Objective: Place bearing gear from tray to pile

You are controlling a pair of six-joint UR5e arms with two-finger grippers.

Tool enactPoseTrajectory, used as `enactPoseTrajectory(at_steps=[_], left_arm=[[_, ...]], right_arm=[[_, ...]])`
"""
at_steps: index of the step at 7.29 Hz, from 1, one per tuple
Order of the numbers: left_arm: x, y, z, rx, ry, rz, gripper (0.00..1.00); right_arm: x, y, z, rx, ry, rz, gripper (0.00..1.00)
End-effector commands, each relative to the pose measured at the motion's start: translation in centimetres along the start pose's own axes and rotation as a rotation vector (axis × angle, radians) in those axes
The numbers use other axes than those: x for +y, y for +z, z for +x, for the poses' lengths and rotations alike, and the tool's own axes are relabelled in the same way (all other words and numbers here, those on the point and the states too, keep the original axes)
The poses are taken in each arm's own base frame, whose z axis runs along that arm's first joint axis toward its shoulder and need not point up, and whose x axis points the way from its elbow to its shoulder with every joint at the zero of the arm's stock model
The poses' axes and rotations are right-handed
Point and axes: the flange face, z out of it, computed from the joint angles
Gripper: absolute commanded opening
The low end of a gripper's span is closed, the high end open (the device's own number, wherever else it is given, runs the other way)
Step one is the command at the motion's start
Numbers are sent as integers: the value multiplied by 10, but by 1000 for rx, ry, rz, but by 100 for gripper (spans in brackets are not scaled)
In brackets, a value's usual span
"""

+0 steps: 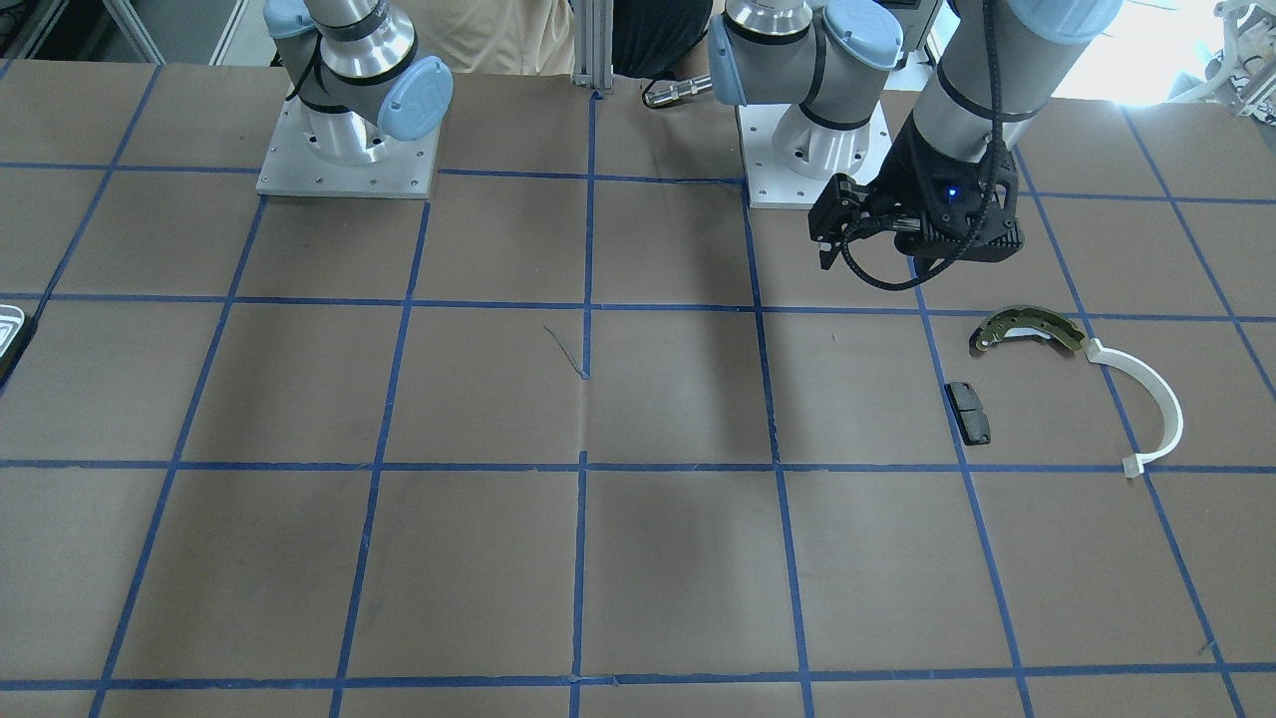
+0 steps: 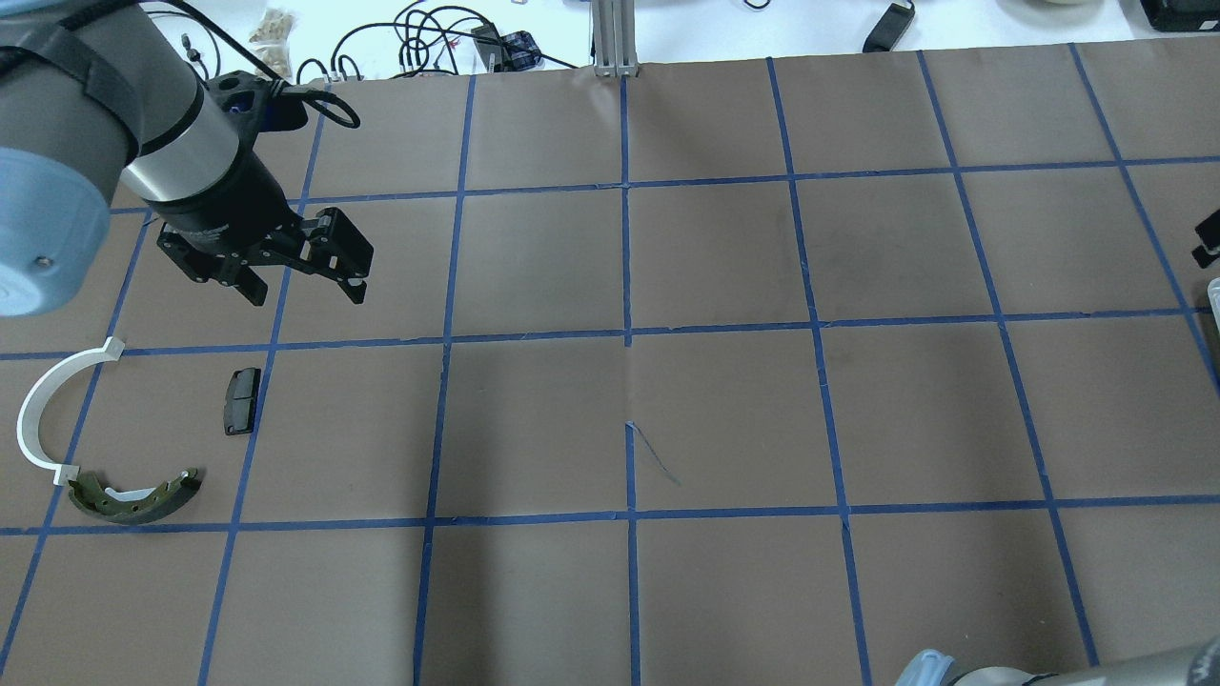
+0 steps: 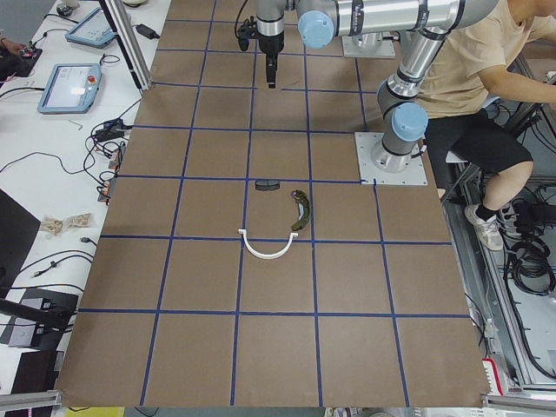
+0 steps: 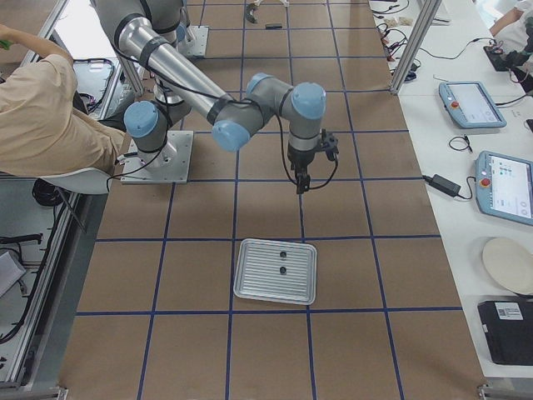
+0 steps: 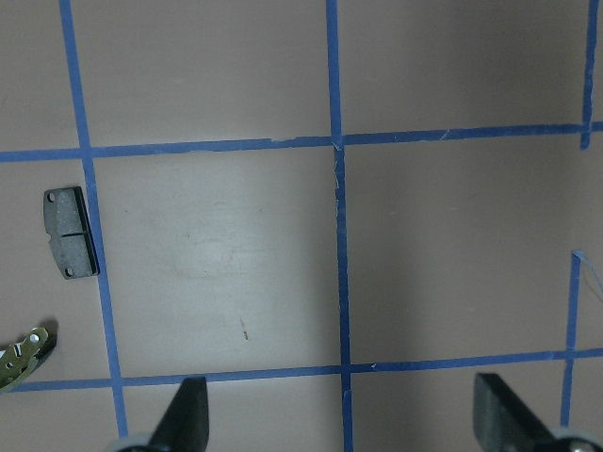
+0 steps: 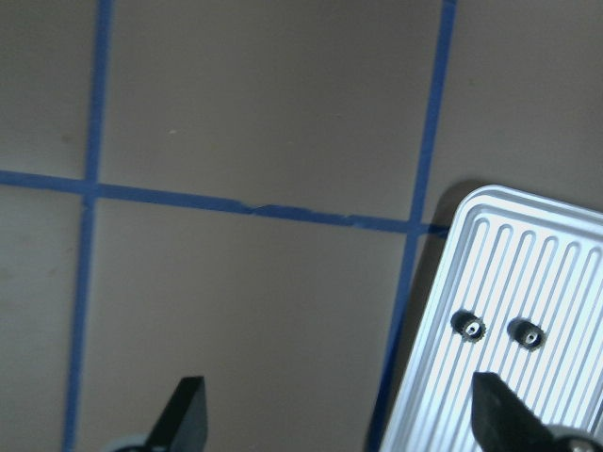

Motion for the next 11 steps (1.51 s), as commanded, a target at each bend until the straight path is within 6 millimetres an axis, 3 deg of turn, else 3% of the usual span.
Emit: enactPoseTrajectory(at_steps=[1, 3, 4, 6, 10, 11], left_arm=[[1, 1, 0, -3, 26, 16, 100], [0, 1, 0, -3, 26, 15, 100], [0, 3, 0, -3, 26, 12, 100], [0, 2, 0, -5, 28, 13, 100], [1, 1, 0, -6, 28, 15, 100], [1, 1, -2, -18, 26, 13, 100]], right_arm=[[21, 94, 77, 24, -38, 7, 100], [42, 130, 102, -20, -74, -15, 98], [45, 138, 105, -30, -74, -15, 93], [46, 161, 110, -30, -66, -30, 93], [48, 162, 111, -12, -67, -50, 78], [49, 163, 110, -17, -66, -50, 68]])
